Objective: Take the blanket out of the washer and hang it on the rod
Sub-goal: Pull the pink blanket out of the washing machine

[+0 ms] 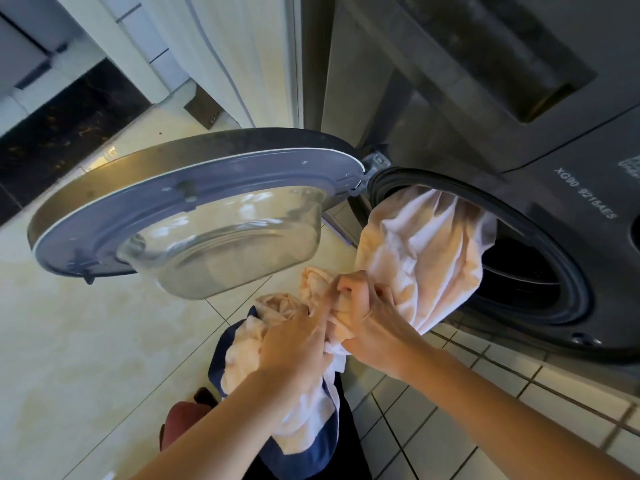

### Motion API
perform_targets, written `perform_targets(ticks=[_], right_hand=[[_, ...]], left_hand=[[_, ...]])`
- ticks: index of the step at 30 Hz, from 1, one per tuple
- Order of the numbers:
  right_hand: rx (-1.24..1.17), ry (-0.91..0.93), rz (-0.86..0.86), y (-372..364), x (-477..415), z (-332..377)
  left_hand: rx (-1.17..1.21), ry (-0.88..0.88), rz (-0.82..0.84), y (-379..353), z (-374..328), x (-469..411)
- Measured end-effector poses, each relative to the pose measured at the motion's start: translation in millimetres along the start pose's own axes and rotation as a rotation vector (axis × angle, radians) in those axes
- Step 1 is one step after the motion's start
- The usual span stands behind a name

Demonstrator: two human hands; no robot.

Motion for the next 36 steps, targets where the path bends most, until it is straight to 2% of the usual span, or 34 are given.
perform_targets(ticks=[7,10,15,18,21,25,30,36], right_hand=[[-0.249,-0.185,-0.100,-2,1,8],[-0.342,-0.239,-0.034,1,0,14],[-0.465,-0.181,0.066,8,-1,25],[-0.302,-0.082,0.190,17,1,17],[0.105,0.128,0.260,23,0,-6],[0.424,0.165,0.355,16,-8,-41],[0.582,0.132,0.442,7,-39,-69],[0.706,0.150,0.448,-6,-66,-78]], left_hand=[[0.177,-0.046,-0.018,-3,6,-7],[0.237,-0.021,-0.046,-2,9,-9],[0.216,0.014,-0.121,-2,24,-6],[0.190,0.009,-0.143,-1,31,-2],[0.163,0.019,-0.170,0,41,-1],[0.145,-0.047,-0.201,4,48,4],[0.169,-0.071,-0.231,12,47,16],[0.231,-0.047,-0.245,27,51,27]])
Point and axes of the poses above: each hand's wrist, its own x-axis away from the middle knuckle, its own y-axis out of the back of the hand, z = x × y, the point moved 3 cm from there along -x, towards the middle knuckle, and after that the axes turned 5 degrees about -y, right-handed, at the moved point
